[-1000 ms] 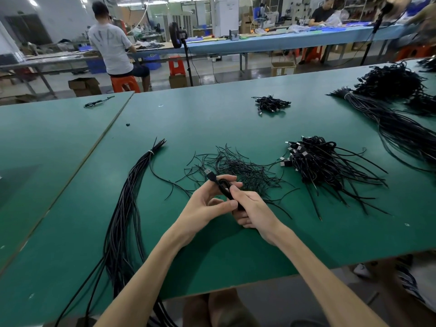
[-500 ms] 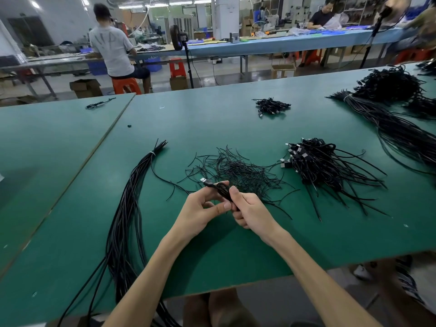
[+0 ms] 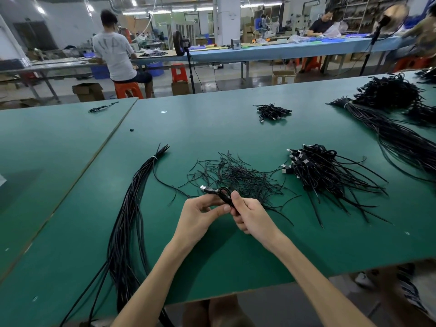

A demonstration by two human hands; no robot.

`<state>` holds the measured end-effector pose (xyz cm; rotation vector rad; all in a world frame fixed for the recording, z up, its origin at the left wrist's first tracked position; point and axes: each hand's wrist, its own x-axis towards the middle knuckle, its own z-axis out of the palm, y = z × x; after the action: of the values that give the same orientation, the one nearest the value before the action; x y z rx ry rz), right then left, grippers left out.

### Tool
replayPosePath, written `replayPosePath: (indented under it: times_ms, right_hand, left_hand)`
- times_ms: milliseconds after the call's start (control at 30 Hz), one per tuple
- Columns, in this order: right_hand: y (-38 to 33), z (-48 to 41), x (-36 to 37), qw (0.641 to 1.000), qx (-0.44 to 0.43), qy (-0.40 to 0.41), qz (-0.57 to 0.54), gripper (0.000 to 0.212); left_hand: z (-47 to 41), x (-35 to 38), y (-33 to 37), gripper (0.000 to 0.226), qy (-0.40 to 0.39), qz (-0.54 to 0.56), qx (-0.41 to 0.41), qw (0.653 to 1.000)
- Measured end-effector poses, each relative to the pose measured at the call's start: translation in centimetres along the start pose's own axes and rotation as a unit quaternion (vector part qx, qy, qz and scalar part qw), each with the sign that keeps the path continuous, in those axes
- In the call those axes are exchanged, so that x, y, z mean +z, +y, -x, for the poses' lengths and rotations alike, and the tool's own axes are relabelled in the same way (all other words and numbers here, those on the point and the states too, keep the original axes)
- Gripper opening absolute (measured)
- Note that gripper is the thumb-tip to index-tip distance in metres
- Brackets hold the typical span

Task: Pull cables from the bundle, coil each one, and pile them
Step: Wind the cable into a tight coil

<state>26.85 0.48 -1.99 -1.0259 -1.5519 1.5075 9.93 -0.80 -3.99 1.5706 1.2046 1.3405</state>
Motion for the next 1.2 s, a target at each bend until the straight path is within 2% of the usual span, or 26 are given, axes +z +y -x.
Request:
replayPosePath:
  times_ms: [300,433,533,733,967,1200]
  right_hand:
    - [0.1,-0.2,0.1,1.0,0.014,-0.008,-0.012,0.047]
    - [0.0,-0.1,0.2,1.0,0.005,-0.002,-0.007,0.048]
    - [0.1,-0.1,0.1,1.0,-0.007,0.003,-0.013,0.047]
    - [0.4,-0.2,0.0,0.999,-0.014,0.013,-0.038,0.044]
    - [0.6,-0.2,0.0,0.998,-0.035,0.004,-0.044,0.044]
    - [1.0,-0.3,0.1,0.998,-0.048,0.001,-0.028,0.044]
  left_hand:
    - [-0.1,0.0,-0.2,0.006,-0.011,-0.036,0.023,0.999]
    - [0.0,-0.1,0.0,0.024,-0.015,-0.005,0.006,1.0]
    - [0.1,-0.2,-0.1,0.007,-0.021,0.023,-0.016,0.999]
    - [0.2,0.1,0.2,0.007,-0.033,0.032,-0.032,0.998]
    - [0.2,-0.1,0.3,0.033,-0.04,0.063,-0.066,0.995]
    - [0.2,0.0,0.5,0.01,-0.044,0.057,-0.062,0.995]
